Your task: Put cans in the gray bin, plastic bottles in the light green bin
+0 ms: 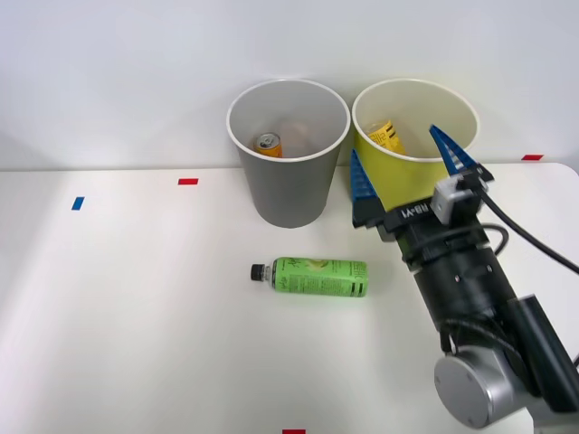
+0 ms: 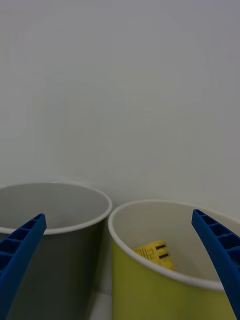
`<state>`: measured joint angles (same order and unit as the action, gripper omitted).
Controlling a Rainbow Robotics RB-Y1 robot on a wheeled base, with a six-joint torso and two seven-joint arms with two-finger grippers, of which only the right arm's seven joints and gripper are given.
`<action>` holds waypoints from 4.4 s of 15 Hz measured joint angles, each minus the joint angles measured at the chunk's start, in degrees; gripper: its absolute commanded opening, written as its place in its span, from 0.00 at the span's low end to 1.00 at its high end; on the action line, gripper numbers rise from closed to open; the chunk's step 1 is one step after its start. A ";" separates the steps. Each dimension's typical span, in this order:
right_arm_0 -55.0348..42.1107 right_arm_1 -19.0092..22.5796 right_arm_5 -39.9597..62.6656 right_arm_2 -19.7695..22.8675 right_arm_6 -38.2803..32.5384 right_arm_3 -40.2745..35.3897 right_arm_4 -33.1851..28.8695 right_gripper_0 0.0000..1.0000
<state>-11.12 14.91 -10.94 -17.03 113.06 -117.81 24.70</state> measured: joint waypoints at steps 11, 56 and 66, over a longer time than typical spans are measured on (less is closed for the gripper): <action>-24.95 0.23 -13.55 -2.11 -0.43 -0.05 0.12 1.00; -43.28 1.26 -30.65 -5.84 -2.58 12.26 -16.54 1.00; -43.28 1.26 -30.64 -5.83 -2.58 12.26 -16.53 1.00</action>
<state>-54.40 16.17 -41.59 -22.86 110.48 -105.55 8.16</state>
